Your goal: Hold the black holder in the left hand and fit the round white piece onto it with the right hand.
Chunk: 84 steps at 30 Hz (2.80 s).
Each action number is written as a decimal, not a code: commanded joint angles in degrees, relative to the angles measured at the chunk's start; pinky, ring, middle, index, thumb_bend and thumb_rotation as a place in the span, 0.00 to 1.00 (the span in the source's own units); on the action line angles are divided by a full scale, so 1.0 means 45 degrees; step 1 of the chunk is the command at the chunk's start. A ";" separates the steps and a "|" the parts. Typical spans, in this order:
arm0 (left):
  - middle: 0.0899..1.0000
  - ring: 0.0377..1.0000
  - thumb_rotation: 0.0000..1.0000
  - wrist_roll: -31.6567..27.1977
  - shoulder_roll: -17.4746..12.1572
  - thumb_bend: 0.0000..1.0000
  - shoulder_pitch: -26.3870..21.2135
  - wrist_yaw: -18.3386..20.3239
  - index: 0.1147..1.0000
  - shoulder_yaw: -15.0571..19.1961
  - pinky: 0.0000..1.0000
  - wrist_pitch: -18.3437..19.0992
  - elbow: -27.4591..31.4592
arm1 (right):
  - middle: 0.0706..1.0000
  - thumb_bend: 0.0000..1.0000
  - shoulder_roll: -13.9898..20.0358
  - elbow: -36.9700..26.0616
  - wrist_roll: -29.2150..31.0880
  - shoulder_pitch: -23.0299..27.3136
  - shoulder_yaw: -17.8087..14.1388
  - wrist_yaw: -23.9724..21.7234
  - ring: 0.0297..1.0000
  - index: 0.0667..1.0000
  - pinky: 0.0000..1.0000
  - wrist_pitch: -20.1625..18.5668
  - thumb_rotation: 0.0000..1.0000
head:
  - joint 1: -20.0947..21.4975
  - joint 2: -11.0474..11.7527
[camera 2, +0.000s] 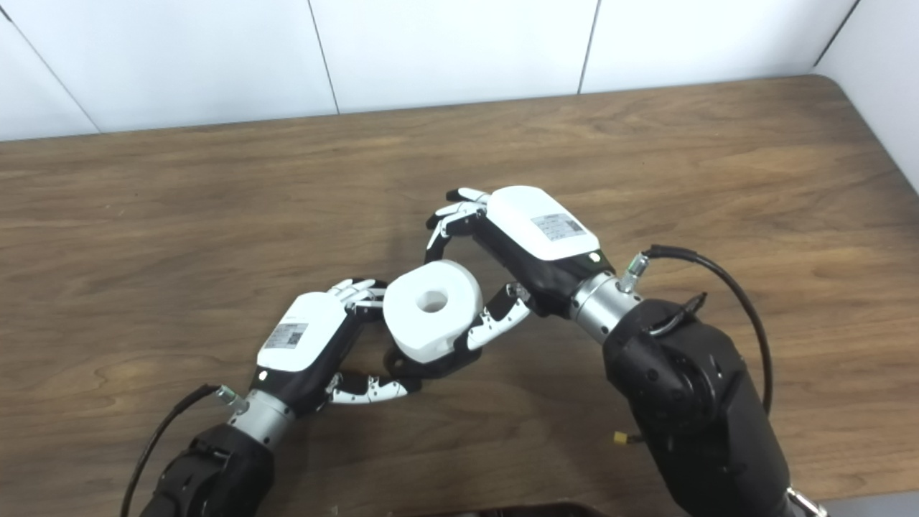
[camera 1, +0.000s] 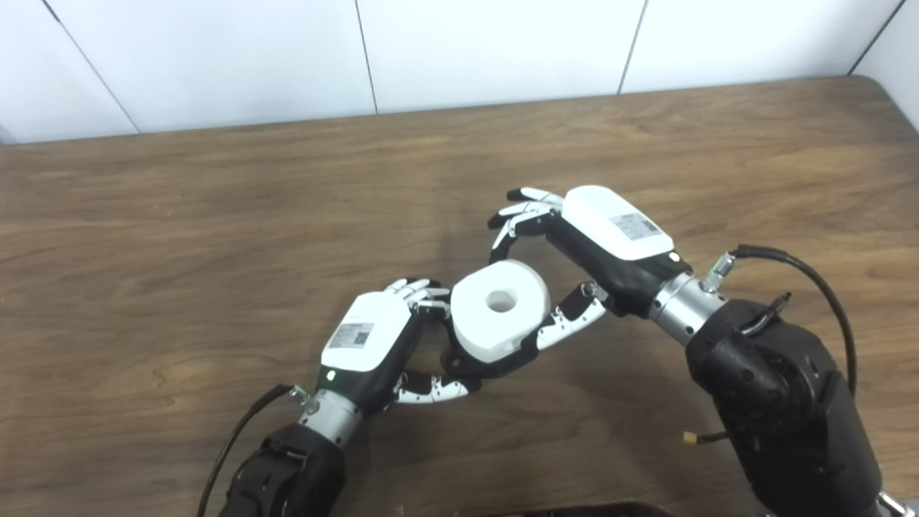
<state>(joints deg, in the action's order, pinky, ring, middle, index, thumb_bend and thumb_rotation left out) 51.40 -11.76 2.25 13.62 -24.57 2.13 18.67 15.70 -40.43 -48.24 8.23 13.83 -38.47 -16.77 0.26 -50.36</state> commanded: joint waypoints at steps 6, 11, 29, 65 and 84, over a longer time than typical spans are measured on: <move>0.78 0.87 0.06 0.0018 -0.0036 0.52 0.0067 0.0378 0.42 -0.0110 0.90 0.0079 0.0005 | 0.80 0.52 -0.0058 -0.0160 -0.0067 0.0243 0.0065 0.0392 0.93 0.45 0.80 0.0622 0.15 | -0.0016 -0.0043; 0.78 0.87 0.06 0.0069 -0.0051 0.52 0.0066 0.0362 0.42 -0.0110 0.90 0.0066 0.0028 | 0.79 0.52 -0.0134 -0.0232 -0.0095 0.0155 0.0089 0.0328 0.93 0.45 0.79 0.0697 0.15 | -0.0016 -0.0043; 0.78 0.87 0.06 0.0096 -0.0114 0.52 0.0041 0.0549 0.42 -0.0068 0.90 0.0126 0.0188 | 0.79 0.52 -0.0469 -0.0261 -0.0776 -0.0118 0.0435 0.0054 0.92 0.45 0.77 0.0753 0.15 | 0.0092 -0.0166; 0.78 0.87 0.06 -0.0066 -0.0345 0.52 0.0061 0.0529 0.42 0.0162 0.89 -0.0157 0.0145 | 0.78 0.52 -0.0539 -0.1077 -0.0393 0.0058 -0.0419 -0.0274 0.92 0.45 0.77 0.0493 0.15 | 0.0378 -0.0212; 0.78 0.87 0.06 -0.0079 -0.0321 0.52 0.0046 0.0651 0.42 0.0181 0.90 -0.0049 0.0245 | 0.78 0.52 -0.0525 -0.0730 -0.0257 -0.0128 -0.0432 -0.0132 0.92 0.45 0.77 0.0733 0.15 | 0.0423 -0.0317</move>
<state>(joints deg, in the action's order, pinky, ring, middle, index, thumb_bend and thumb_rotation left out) 51.03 -12.20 2.23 14.60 -23.64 1.60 19.00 13.45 -42.84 -49.70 6.70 12.12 -40.50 -14.77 1.93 -51.68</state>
